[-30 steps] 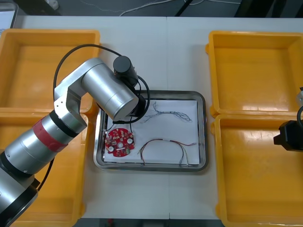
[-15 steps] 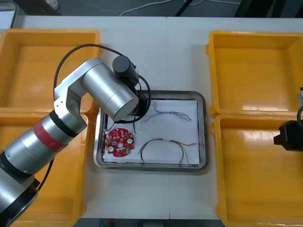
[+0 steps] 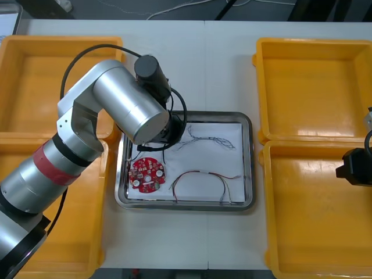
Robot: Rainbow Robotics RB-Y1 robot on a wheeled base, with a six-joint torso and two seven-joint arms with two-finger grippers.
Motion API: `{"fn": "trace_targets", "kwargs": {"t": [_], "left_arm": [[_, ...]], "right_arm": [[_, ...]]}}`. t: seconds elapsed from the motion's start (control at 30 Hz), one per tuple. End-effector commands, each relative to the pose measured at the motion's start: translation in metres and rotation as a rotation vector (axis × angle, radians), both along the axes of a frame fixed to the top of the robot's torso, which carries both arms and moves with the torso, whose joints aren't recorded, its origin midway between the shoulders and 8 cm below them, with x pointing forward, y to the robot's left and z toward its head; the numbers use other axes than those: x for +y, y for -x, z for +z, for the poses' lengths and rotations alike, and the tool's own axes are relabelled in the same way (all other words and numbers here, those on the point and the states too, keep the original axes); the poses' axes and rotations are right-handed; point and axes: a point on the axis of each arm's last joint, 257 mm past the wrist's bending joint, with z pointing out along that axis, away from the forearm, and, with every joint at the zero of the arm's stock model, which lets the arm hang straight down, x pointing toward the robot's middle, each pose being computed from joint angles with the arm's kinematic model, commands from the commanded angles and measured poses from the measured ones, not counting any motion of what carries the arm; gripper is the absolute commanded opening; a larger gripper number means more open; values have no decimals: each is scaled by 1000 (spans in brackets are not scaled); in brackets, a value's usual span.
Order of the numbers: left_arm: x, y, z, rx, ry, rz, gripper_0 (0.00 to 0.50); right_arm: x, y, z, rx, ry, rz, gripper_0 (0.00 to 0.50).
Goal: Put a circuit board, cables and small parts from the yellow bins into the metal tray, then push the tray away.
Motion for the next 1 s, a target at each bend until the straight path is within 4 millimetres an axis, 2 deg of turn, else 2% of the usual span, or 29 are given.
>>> {"fn": "trace_targets", "kwargs": {"t": [0.03, 0.33, 0.53, 0.67, 0.83, 1.0], "left_arm": [[1, 5, 31, 2, 90, 75, 475], [29, 4, 66, 13, 78, 94, 474], [69, 1, 94, -11, 41, 113, 472], [88, -1, 105, -17, 35, 110, 474], [124, -3, 120, -23, -5, 123, 473], [149, -1, 128, -17, -18, 154, 472]], "right_arm": [[-5, -1, 10, -32, 5, -15, 500], [-5, -1, 10, -32, 5, -15, 500], [-5, -1, 10, -32, 5, -15, 500], [-5, -1, 10, -32, 5, -15, 500], [-5, -1, 10, -32, 5, -15, 500], [-5, -1, 10, -32, 5, -15, 500]]}}
